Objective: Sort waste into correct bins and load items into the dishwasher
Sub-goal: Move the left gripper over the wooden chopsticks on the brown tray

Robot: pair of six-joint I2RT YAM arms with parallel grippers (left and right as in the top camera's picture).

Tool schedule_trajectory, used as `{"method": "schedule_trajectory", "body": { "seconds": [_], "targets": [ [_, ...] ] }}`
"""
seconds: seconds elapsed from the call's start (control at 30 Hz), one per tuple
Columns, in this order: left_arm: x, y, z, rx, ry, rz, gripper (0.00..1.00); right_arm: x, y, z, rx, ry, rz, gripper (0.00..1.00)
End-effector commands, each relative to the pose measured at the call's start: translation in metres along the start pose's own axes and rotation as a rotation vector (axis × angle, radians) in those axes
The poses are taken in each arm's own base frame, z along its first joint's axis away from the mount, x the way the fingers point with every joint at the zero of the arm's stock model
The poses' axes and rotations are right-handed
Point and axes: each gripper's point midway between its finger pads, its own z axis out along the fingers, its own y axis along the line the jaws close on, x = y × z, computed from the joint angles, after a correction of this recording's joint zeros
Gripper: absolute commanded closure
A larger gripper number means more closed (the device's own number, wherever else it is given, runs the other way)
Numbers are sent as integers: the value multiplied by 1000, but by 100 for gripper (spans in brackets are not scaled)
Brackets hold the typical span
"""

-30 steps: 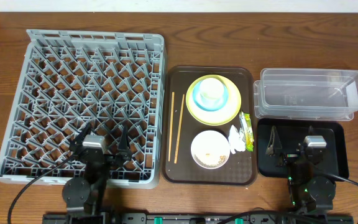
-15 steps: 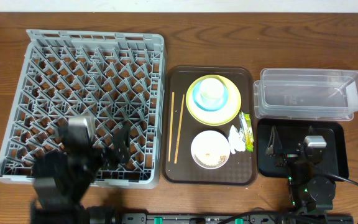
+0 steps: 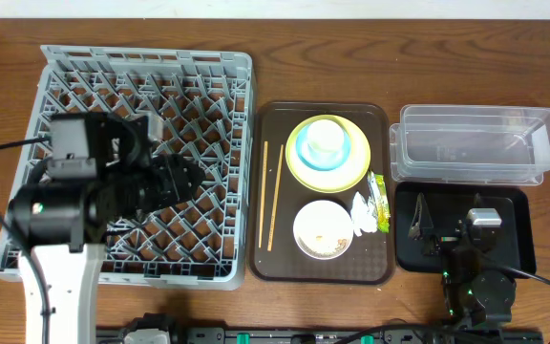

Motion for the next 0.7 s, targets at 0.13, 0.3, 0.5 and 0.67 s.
{"method": "schedule_trajectory", "body": {
  "seconds": [0.13, 0.3, 0.5, 0.67],
  "targets": [
    [33, -2, 33, 20, 194, -23, 83, 1, 1, 0, -4, 4, -13, 1],
    [35, 0, 43, 11, 237, -35, 63, 1, 1, 0, -5, 4, -13, 1],
    [41, 14, 52, -115, 246, -69, 64, 1, 1, 0, -4, 4, -13, 1],
    [56, 12, 67, -211, 260, -23, 64, 1, 1, 0, -5, 4, -13, 1]
  ]
}}
